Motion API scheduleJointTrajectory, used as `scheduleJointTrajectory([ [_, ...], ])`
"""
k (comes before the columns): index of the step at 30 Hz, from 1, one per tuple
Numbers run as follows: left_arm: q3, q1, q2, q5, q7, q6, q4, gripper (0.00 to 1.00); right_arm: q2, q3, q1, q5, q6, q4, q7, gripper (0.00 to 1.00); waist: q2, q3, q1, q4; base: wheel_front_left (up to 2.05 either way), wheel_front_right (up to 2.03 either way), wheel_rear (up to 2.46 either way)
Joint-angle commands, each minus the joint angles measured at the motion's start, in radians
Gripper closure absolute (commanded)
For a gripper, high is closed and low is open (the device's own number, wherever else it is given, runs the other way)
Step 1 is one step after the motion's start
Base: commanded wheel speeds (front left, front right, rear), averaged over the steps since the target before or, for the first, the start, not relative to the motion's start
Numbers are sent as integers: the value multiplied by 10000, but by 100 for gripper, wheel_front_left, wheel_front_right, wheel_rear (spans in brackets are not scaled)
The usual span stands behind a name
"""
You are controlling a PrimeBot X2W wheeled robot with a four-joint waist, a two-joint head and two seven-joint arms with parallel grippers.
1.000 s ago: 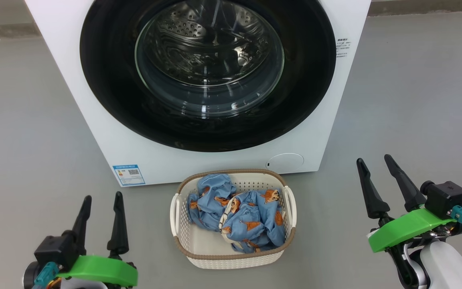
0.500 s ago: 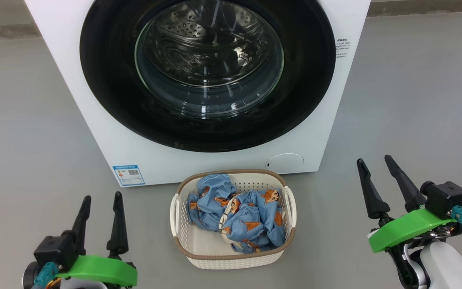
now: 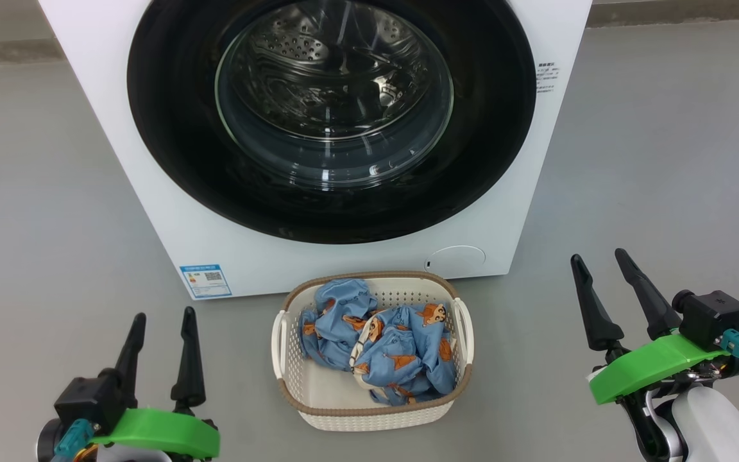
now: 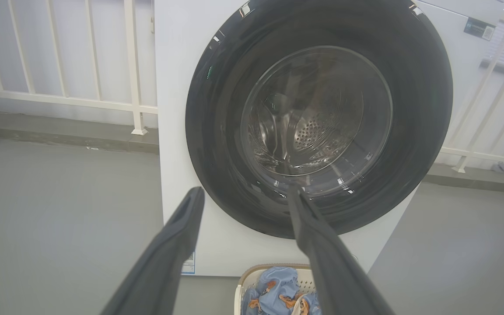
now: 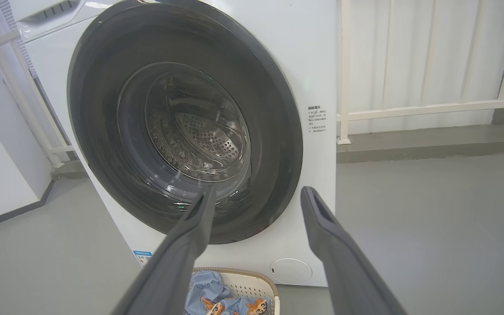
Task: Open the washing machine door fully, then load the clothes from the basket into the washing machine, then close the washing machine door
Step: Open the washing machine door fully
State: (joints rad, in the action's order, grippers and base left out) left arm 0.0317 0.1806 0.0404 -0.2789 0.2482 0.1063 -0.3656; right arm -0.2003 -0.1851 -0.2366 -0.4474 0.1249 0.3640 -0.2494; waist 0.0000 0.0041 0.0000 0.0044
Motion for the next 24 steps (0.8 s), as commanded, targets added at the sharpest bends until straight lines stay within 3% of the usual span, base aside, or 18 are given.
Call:
scheduleJointTrajectory([
  [1,-303,379,100,-23,136,19,137,0,-74,-148,-359,-15,58,-208,-124,0,0,-2,0,-5,0,0,0],
  [13,-260,394,99,96,136,-41,134,0,-82,-139,-343,-50,58,-224,-124,0,0,-3,0,3,18,18,-36],
  [24,-274,379,99,94,136,-63,122,0,-72,-143,-348,-66,58,-208,-124,0,0,-23,0,-15,99,99,-198],
])
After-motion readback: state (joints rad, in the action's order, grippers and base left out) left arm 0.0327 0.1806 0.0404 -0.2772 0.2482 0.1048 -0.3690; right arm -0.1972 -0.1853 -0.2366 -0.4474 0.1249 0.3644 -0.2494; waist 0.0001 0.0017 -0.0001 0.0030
